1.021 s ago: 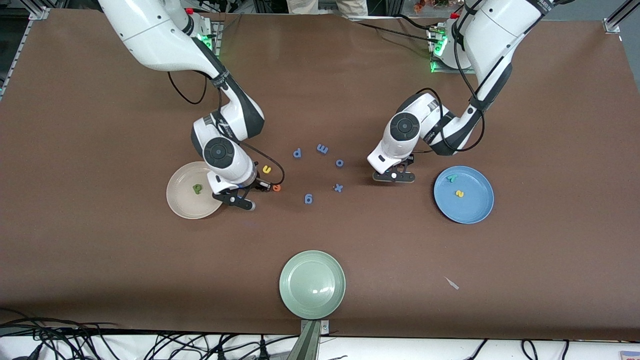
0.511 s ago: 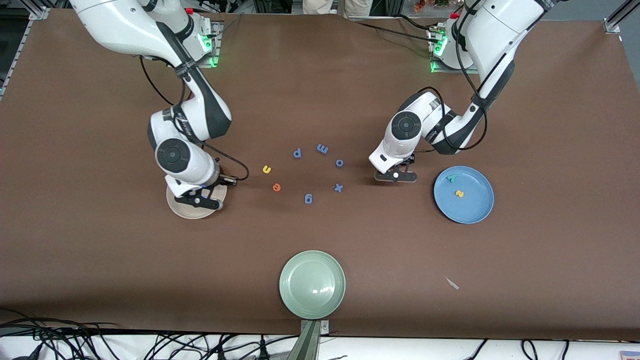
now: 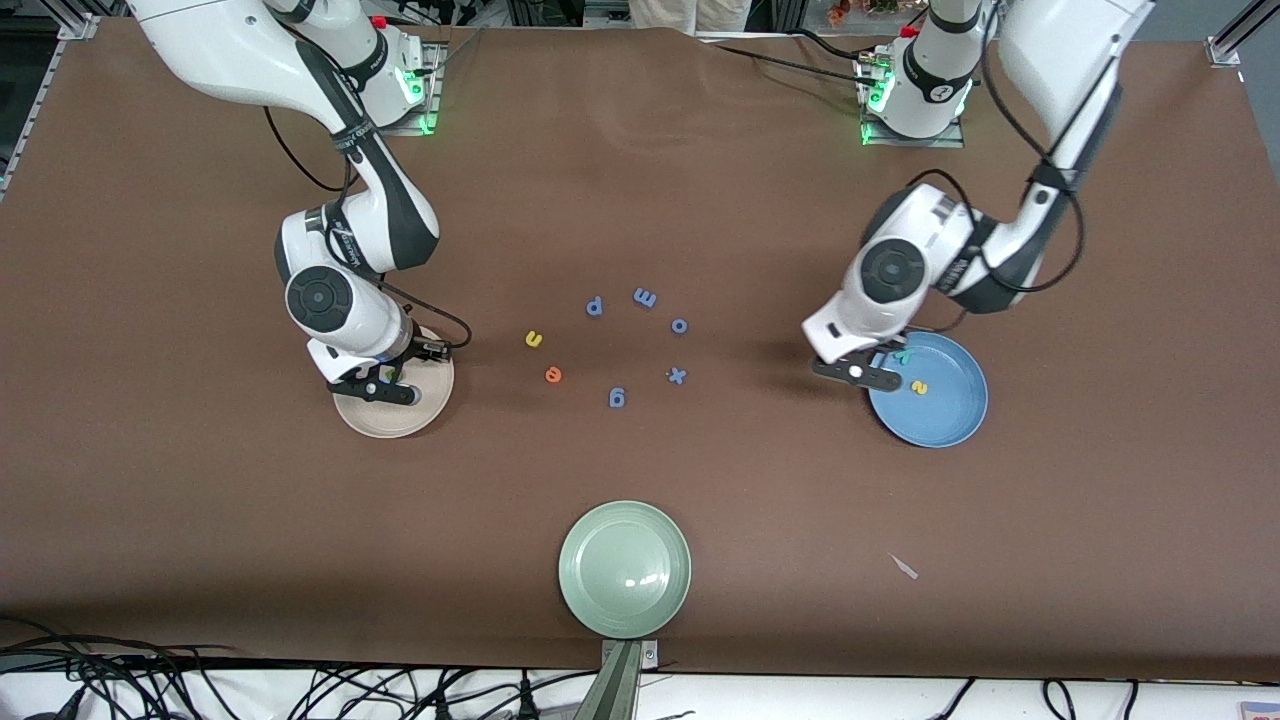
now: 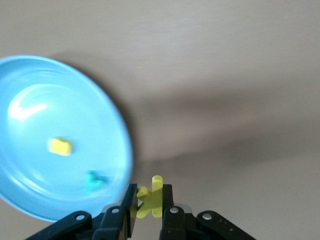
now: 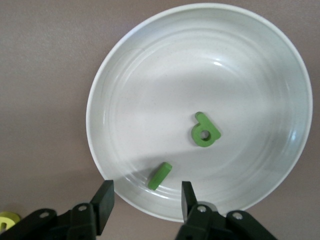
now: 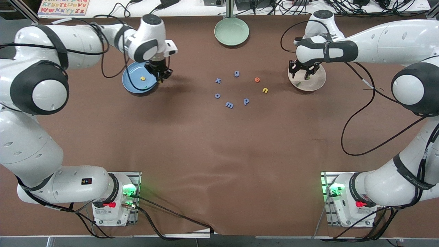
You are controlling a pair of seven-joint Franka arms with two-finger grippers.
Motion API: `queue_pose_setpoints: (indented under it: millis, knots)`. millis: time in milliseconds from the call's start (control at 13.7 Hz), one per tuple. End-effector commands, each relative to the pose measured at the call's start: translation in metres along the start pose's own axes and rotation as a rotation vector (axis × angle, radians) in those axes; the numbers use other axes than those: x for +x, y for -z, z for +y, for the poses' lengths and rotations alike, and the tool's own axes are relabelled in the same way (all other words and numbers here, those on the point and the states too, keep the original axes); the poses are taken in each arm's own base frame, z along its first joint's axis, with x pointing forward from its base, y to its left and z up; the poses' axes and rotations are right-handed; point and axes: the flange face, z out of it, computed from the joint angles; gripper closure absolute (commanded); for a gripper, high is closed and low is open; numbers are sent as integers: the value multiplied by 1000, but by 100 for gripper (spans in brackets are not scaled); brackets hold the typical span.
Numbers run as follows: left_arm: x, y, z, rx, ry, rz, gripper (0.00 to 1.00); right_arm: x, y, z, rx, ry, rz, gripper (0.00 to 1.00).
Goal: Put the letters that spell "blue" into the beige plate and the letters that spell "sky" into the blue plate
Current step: 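Drop the yellow k in the blue plate while the right drops green i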
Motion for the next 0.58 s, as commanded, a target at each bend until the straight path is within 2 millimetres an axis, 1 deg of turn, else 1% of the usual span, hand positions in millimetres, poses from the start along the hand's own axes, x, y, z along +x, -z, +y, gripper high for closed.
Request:
queue_pose_setpoints:
  millis: [0,73,146,219,292,365,438,511]
  knots:
    - [-3,-4,-49,15,-100,-4,84,-14,11,-20,24,-69,11,38]
    - [-2,-7,-66,18,-134,3,77,-22,12,-34,30,-88,8,38]
    - [-2,-12,-91,25,-156,19,55,-30,11,-50,34,-116,7,38]
    - [-2,-13,-106,31,-174,34,23,-35,10,-71,41,-145,6,38]
    - [-4,-14,-117,31,-170,34,0,-41,7,-89,42,-171,9,38]
    - [-6,-13,-128,31,-165,35,0,-49,2,-107,50,-186,13,38]
    - [-5,-9,-130,33,-164,40,0,-56,0,-121,69,-196,29,38]
    - [1,3,-130,33,-153,57,0,-61,-7,-129,77,-211,31,38]
